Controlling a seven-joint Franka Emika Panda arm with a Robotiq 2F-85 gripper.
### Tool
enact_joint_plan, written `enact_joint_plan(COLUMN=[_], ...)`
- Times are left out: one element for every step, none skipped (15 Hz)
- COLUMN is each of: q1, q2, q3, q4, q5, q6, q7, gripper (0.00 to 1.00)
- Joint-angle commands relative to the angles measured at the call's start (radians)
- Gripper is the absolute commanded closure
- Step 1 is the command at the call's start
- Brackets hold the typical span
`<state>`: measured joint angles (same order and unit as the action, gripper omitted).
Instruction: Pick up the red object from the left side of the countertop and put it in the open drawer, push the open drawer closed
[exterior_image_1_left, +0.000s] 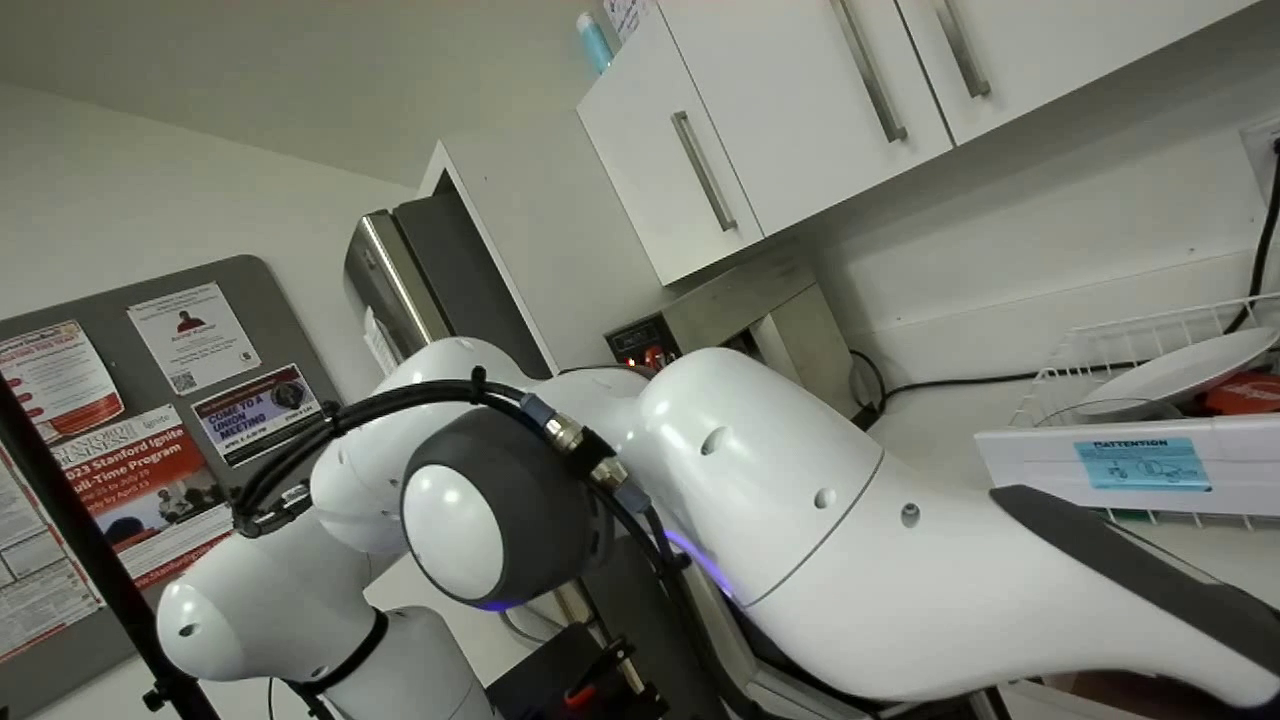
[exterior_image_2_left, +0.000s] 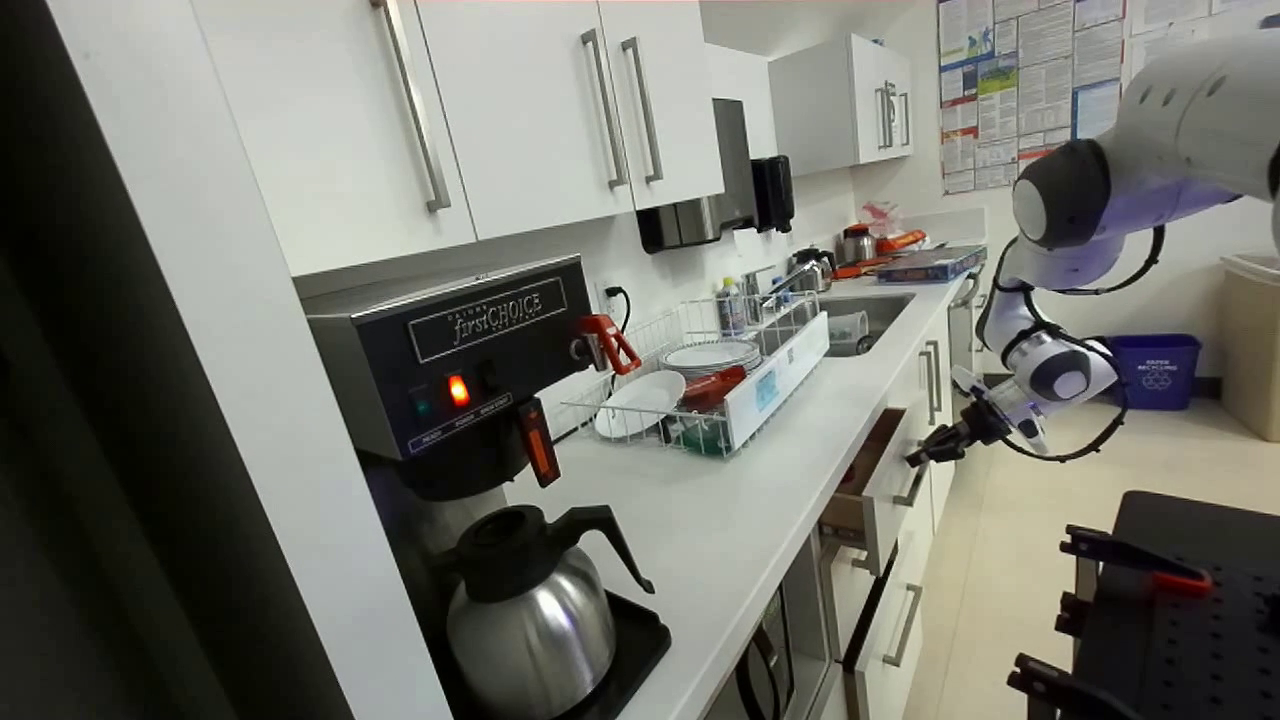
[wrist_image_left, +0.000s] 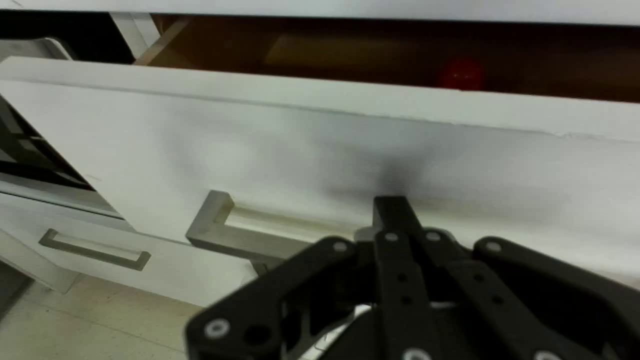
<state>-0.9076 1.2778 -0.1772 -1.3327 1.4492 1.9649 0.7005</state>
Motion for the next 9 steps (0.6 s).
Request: enact_joint_plan(q1=[0.014,0.018,0.018,0.02,0.022,0.027,0.026,0.028,0.032], q2=[0.083,0.1,0.114,0.136,0.15,0.164,0.178,0.19,0.202], q3=[0.007,0.012,0.018,0.024,0.026,0.028,0.028,0.026,0.022], q4=[0.15,0.183,0.21,0.248,0.271,0.294,0.318,0.339,0.359], q5=[-0.035,-0.042,-0.047,-0.052,-0.055,-0.057,-0.062,-0.07,-0.083], q6=[-0.041,-0.043,-0.047,-0.053,-0.055,-0.057,-0.067,-0.072,-0.073], q7=[0.093,0.109,0.118,0.13,0.14,0.149,0.155,0.156,0.161], gripper=[1.0,1.0,1.0,1.0,1.0,1.0,1.0,1.0,1.0])
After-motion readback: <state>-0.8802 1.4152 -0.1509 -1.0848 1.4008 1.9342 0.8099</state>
